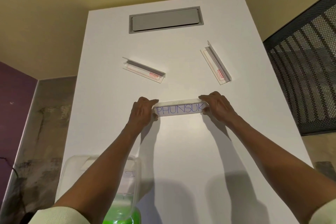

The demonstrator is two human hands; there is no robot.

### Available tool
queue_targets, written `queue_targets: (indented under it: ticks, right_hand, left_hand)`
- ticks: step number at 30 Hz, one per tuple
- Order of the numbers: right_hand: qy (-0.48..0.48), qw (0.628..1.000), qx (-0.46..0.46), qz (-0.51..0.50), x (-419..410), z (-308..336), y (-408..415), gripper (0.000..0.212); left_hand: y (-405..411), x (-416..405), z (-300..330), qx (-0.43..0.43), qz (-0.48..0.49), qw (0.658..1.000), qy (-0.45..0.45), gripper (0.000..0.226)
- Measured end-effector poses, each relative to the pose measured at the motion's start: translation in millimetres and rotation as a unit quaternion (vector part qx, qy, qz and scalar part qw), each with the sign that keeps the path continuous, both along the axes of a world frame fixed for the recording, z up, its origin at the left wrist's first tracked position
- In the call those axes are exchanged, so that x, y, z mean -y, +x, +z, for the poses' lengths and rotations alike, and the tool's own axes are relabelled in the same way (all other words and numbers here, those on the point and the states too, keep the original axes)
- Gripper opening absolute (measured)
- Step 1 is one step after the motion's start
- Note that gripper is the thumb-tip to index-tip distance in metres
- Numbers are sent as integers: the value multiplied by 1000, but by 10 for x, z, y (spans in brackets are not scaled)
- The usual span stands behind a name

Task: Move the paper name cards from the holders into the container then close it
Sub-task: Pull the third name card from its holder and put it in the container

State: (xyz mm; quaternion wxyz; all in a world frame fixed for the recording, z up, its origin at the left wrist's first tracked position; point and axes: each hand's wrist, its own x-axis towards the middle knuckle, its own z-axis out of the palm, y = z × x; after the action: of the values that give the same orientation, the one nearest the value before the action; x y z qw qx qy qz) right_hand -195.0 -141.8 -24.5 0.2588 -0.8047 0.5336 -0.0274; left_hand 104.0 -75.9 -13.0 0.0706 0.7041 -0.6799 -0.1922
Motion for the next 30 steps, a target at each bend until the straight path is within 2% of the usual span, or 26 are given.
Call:
queue_targets:
  ticks: [2, 5, 11, 15, 20, 23, 30]
  right_hand:
    - [-18, 999, 1, 26, -7, -37, -30, 57]
    - [-7, 1000, 24, 5, 19, -21, -19, 53]
    - [78, 995, 51, -46, 76, 32, -3, 34]
    - [99, 988, 84, -83, 73, 79, 17, 29]
    - [109, 987, 72, -98, 100, 71, 44, 27]
    - [93, 991, 57, -74, 91, 79, 40, 25]
    - [28, 999, 8, -16, 63, 184, 47, 39]
  left_hand:
    - [0, -11, -23, -5, 11, 1000, -5, 63]
    - [-5, -31, -25, 4, 2, 1000, -8, 56]
    - [-20, -13, -23, -6, -3, 999, -40, 40]
    - [-6, -18, 2, -14, -3, 999, -50, 40]
    - [7, -37, -6, -60, -4, 997, -47, 37]
    - [16, -2, 2, -70, 22, 997, -31, 34]
    - [70, 2, 128, -48, 16, 999, -9, 37]
